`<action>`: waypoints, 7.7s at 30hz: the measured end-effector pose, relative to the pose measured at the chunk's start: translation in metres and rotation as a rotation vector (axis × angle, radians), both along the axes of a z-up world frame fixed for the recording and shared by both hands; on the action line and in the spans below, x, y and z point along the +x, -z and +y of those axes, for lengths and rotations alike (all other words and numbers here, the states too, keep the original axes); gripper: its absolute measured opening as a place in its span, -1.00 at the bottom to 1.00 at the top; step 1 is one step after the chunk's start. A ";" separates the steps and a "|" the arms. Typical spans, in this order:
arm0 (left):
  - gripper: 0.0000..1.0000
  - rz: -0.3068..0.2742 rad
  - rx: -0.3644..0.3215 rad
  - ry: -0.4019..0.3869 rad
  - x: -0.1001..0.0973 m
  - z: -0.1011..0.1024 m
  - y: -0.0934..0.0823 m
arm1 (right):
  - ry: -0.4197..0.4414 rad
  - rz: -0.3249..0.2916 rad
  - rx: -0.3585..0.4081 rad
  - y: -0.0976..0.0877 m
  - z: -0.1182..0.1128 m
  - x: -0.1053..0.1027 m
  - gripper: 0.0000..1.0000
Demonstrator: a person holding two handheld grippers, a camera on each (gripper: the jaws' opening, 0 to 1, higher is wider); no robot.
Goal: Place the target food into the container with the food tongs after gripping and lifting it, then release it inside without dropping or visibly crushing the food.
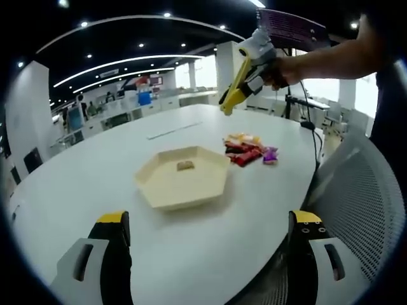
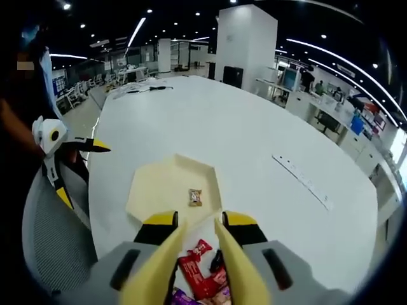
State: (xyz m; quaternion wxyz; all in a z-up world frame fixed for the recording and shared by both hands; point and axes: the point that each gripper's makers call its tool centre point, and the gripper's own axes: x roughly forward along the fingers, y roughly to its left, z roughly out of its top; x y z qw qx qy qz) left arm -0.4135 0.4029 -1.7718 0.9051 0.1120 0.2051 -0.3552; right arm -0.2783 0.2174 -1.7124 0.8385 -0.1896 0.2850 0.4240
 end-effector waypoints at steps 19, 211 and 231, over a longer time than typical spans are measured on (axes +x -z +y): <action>0.98 0.005 0.013 0.007 -0.001 0.000 0.002 | 0.150 0.043 0.005 0.063 -0.012 0.001 -0.46; 0.98 -0.003 0.002 -0.010 0.002 0.003 0.001 | -0.314 -0.021 0.001 -0.079 0.093 0.011 -0.49; 0.98 -0.001 0.002 -0.003 0.001 0.002 0.001 | -0.244 -0.040 -0.019 -0.079 0.030 0.027 -0.48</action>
